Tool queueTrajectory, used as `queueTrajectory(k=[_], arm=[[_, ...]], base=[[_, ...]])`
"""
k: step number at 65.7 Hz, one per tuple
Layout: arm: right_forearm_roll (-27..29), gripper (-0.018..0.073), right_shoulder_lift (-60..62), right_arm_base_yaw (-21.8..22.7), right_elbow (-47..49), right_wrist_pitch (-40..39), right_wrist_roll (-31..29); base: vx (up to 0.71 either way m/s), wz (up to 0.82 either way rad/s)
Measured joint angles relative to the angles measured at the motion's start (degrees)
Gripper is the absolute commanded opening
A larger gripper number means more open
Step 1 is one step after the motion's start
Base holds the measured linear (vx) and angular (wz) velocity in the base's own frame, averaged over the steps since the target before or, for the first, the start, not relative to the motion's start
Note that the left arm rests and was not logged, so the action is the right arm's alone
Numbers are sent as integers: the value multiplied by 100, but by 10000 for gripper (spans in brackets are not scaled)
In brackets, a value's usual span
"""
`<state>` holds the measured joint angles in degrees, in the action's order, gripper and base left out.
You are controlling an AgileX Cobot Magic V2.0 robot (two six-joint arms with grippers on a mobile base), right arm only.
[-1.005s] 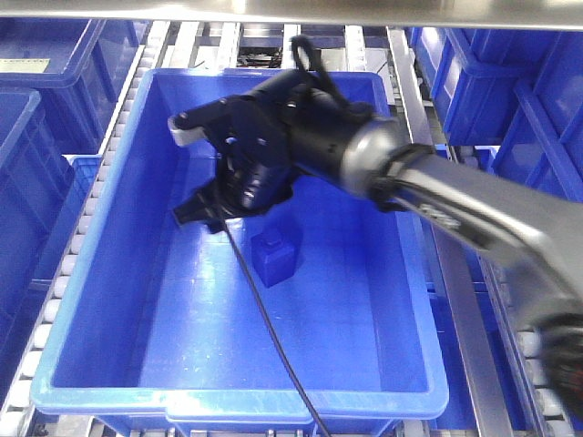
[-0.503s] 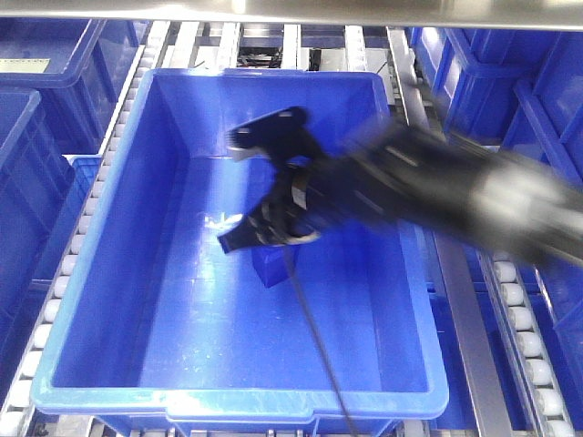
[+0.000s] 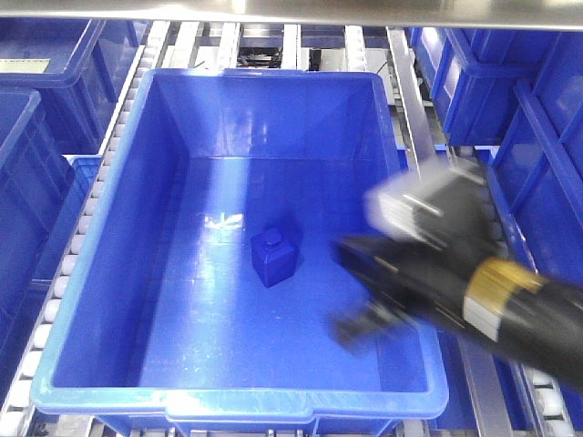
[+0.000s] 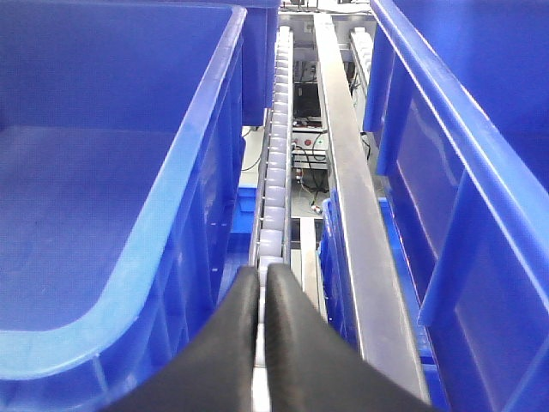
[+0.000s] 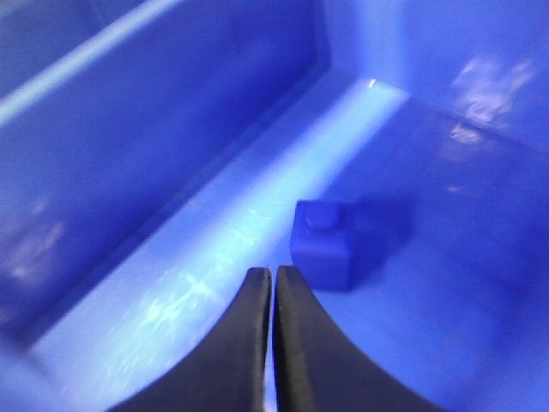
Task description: Pour parts from conveyor to right shelf
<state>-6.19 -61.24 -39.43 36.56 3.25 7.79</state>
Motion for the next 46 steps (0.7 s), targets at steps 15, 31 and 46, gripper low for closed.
queueTrajectory(k=[15, 31, 46], arm=[[0, -5, 1208, 0, -473, 53, 0], [0, -5, 1800, 0, -490, 429, 0], [6, -5, 2951, 0, -1786, -33, 0]], base=[[0, 0], [0, 0], [0, 0]])
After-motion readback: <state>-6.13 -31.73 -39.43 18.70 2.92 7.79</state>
